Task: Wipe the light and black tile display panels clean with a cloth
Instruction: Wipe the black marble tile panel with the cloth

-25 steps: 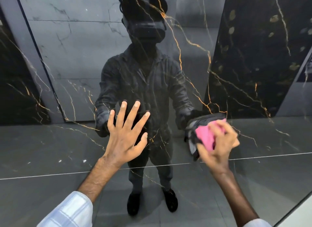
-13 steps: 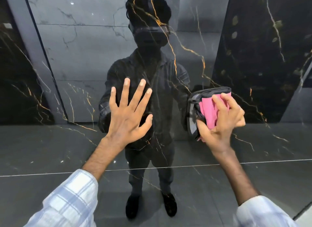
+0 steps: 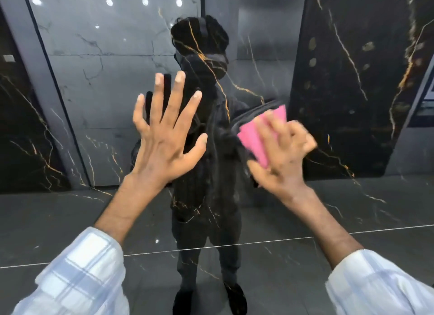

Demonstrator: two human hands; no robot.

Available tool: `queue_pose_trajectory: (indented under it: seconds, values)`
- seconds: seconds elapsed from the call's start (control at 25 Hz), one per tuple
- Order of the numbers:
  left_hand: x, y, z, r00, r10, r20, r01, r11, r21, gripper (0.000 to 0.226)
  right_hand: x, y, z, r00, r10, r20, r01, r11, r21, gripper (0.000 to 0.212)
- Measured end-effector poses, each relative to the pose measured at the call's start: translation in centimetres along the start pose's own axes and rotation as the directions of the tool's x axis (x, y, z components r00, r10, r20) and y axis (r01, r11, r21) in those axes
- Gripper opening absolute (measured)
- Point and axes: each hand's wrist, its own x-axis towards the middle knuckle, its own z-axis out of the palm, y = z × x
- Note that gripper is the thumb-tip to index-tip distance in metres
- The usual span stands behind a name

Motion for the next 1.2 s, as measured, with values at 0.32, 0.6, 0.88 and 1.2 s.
queue_pose_trajectory:
  seconds: [0.32, 0.6, 0.88, 1.2]
  values:
    - [3.1, -2.6, 0.9, 0.997, 0.066, 0.033, -0.069, 0.992, 0.106, 0.075, 4.7, 2.9, -1.2, 0.986, 0.139, -0.094, -0.145, 0.988, -0.056, 0.078]
    - [4.8, -2.6, -0.3, 0.997, 0.071, -0.03, -0.07, 0.997, 0.02, 0.07, 9.5, 4.8, -2.3, 0.914, -0.404, 0.023, 0.404, 0.906, -0.13, 0.062]
    - [10.4, -4.4, -1.0, 0.994, 0.085, -0.068, -0.078, 0.992, 0.102, 0.075, 11.8, 2.5, -1.4, 0.743, -0.647, 0.17, 0.666, 0.74, -0.097, 0.07]
    - [11.0, -4.8, -1.2, 0.992, 0.093, -0.089, -0.085, 0.992, 0.095, 0.077, 14.5, 3.4, -1.4, 0.871, -0.489, 0.039, 0.49, 0.863, -0.125, 0.069]
